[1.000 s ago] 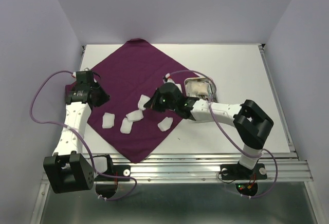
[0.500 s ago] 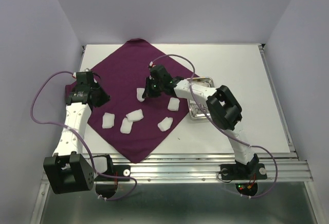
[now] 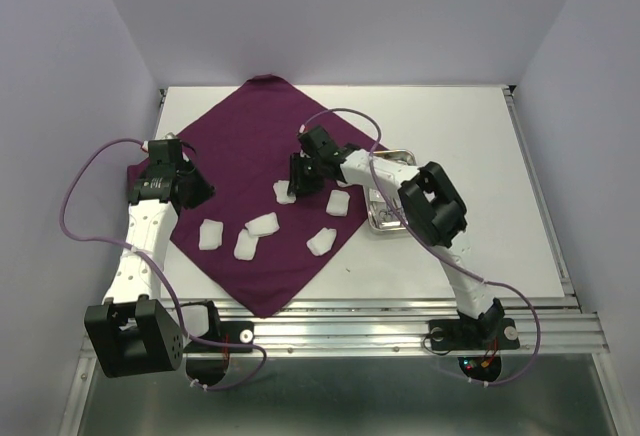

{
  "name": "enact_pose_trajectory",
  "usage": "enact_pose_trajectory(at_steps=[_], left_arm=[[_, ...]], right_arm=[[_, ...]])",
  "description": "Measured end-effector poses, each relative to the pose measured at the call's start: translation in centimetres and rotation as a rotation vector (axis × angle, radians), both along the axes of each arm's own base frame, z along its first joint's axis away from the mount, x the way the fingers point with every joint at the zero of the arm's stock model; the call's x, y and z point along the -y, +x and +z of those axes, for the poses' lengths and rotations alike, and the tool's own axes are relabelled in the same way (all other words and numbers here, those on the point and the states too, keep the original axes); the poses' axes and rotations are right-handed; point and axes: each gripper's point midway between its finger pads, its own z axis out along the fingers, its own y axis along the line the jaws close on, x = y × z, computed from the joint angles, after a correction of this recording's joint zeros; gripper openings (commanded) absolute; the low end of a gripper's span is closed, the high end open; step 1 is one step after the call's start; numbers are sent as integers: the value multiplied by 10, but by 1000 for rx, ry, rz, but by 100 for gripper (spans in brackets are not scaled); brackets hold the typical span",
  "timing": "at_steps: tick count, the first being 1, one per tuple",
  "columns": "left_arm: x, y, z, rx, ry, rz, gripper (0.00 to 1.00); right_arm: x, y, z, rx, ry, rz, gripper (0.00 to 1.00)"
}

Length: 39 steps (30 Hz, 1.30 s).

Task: Prepare the surgical pack
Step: Place the medical item in the surgical kit, then adjust the medical item in the surgical kit.

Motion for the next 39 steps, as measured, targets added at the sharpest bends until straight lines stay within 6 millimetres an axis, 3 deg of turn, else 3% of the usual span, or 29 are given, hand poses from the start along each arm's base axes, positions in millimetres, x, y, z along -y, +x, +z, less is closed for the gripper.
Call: enact_pose_trajectory(at_steps=[6, 11, 18, 23, 26, 32, 36, 39], left_arm=[[0, 0, 0, 0, 1, 1, 24], [-9, 0, -3, -11, 38, 29, 43], [-24, -14, -48, -159, 109, 77, 44], [-29, -18, -54, -188, 131, 94, 44], [-32, -15, -43, -184, 139, 108, 44], [-37, 16, 23, -35, 148, 145, 43], [-39, 25, 52, 34, 149, 155, 43], [-38, 22, 55, 34, 145, 158, 43]], right_arm=[[13, 5, 5, 43, -56, -32, 65], [24, 4, 37, 95, -54, -54, 66], [30, -5, 85, 164, 12, -64, 66], [12, -22, 93, 173, 44, -29, 66], [-11, -46, 95, 166, 65, 24, 66], [-79, -92, 87, 155, 116, 145, 66], [-92, -110, 69, 117, 104, 165, 65], [-88, -113, 56, 81, 103, 117, 64]])
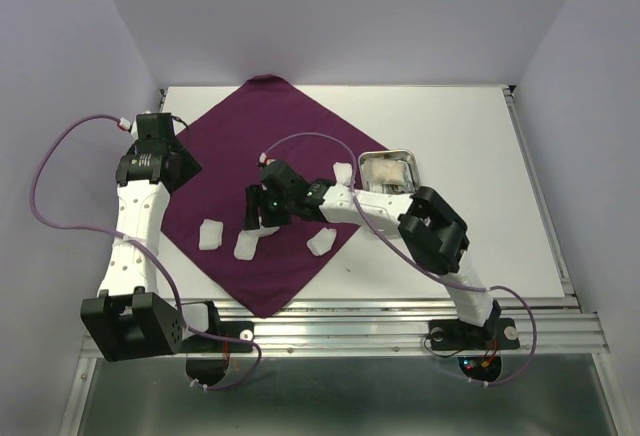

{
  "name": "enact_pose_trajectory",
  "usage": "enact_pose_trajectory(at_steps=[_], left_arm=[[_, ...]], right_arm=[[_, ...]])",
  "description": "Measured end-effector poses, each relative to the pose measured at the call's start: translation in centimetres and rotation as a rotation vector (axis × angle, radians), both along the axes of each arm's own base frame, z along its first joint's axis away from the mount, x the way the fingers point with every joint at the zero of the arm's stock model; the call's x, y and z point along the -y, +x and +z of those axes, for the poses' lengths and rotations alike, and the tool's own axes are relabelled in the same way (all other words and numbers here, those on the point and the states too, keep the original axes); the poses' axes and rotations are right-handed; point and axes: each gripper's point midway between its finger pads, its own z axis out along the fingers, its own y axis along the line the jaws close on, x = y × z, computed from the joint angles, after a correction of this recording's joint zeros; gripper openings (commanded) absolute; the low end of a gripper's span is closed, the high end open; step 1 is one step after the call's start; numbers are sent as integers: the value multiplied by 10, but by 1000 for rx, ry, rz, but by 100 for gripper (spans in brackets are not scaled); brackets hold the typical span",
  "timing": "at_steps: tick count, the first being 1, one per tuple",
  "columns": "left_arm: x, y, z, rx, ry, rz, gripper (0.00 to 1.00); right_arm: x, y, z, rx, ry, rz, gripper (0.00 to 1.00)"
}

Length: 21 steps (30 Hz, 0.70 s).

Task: Prepare the surgical pack
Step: Adjust the medical item in the surgical kit.

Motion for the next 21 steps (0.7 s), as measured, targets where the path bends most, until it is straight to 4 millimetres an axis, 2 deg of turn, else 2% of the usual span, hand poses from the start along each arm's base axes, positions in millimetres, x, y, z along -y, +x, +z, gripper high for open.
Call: enact_pose_trajectory(at_steps=[3, 6, 9, 14, 21], left_arm=[[1, -3, -1, -11, -5, -1, 43], [2, -4, -2, -15, -10, -2, 43], [3, -4, -2, -14, -13, -6, 43], [5, -6, -3, -14, -21, -13, 43], [6, -10, -1, -3, -21, -20, 43]], right_arm=[[10, -7, -19, -56, 8, -63, 63], [28, -21, -52, -158, -16, -145, 63], [21, -22, -47, -190, 36, -185, 62], [6, -38, -42, -233, 81, -191, 57], [-6, -57, -55, -281, 80, -206, 52]])
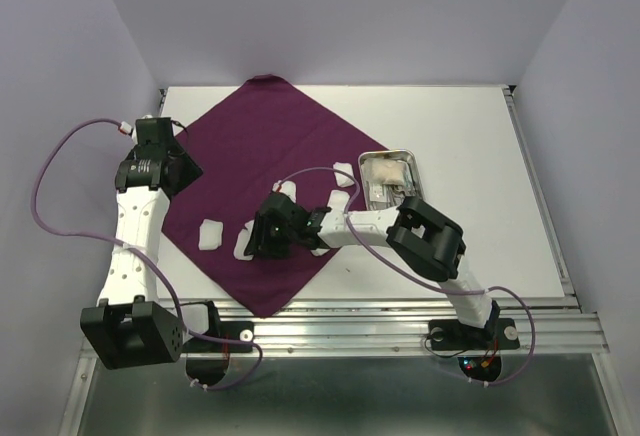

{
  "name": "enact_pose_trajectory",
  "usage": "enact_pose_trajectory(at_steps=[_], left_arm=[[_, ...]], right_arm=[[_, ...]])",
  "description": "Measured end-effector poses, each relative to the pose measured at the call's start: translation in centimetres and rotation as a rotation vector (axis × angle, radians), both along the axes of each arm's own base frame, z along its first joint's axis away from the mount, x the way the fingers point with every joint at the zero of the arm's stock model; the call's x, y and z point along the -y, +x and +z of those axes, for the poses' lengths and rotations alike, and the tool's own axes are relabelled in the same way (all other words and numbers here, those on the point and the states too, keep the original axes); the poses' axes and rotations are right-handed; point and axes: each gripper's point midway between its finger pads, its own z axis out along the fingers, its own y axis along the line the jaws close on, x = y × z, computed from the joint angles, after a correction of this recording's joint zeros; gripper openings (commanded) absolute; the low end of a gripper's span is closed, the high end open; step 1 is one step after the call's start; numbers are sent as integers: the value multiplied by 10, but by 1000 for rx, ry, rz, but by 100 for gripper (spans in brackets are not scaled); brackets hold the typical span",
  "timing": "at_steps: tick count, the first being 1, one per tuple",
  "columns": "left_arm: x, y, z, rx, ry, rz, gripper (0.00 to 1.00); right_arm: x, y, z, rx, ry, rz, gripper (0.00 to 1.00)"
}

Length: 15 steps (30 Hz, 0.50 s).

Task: Prepare the surgical pack
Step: Adjust the medical item in the surgical kit.

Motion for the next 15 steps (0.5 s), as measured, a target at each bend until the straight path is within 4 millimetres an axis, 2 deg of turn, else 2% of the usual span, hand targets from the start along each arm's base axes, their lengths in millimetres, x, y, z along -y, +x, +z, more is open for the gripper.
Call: enact_pose_trajectory(at_steps=[10, 15], left_arm=[[0, -4, 1, 7, 5, -10, 43], [1, -7, 0, 7, 6, -15, 43]], right_arm=[[-8, 2, -1, -15, 3, -76, 49], [-11, 6, -2, -27, 11, -124, 42]])
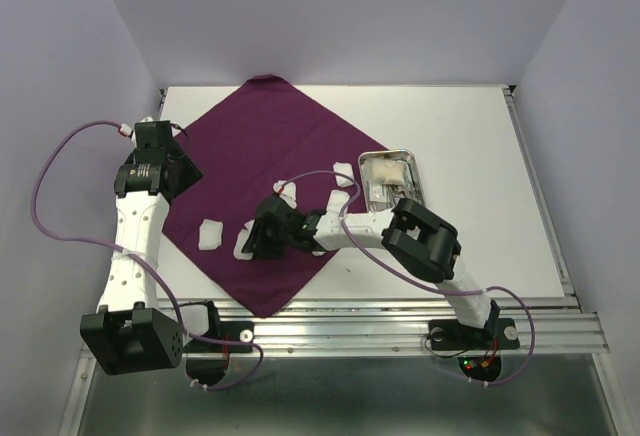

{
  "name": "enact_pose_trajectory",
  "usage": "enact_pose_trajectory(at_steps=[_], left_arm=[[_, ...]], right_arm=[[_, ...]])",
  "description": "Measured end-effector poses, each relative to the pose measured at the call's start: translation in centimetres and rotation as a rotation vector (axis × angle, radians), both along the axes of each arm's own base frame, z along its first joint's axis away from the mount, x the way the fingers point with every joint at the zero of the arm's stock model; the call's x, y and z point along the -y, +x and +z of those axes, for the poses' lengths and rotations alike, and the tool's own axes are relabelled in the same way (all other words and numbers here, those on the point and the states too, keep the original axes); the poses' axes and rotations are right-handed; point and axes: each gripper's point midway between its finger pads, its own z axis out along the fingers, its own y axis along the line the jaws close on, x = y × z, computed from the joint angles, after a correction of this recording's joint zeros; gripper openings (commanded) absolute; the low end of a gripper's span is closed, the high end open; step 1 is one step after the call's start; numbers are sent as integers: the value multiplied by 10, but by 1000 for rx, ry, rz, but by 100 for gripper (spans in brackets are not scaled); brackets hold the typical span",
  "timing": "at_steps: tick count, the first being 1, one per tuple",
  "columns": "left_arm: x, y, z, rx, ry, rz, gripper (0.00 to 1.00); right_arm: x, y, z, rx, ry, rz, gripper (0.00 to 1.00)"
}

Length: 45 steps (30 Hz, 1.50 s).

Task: Prepare the surgical pack
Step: Adjust the medical item in the surgical kit.

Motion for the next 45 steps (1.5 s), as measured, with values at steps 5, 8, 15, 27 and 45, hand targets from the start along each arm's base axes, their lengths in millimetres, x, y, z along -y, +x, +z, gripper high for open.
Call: enact_pose_trajectory(at_steps=[5, 8, 15, 27, 45], left_arm=[[0, 0, 0, 0, 2, -3, 43], [0, 0, 0, -1, 2, -7, 43], [2, -4, -7, -16, -5, -14, 43], [2, -5, -10, -21, -14, -14, 43], [5, -3, -9, -13, -24, -24, 43]], right_arm=[[1, 6, -4, 4, -9, -44, 25], [3, 8, -6, 13, -19, -56, 12], [4, 9, -9, 50, -36, -18, 1], [9, -12, 7, 127, -58, 216, 1], [62, 35, 95, 374, -107, 301, 1]])
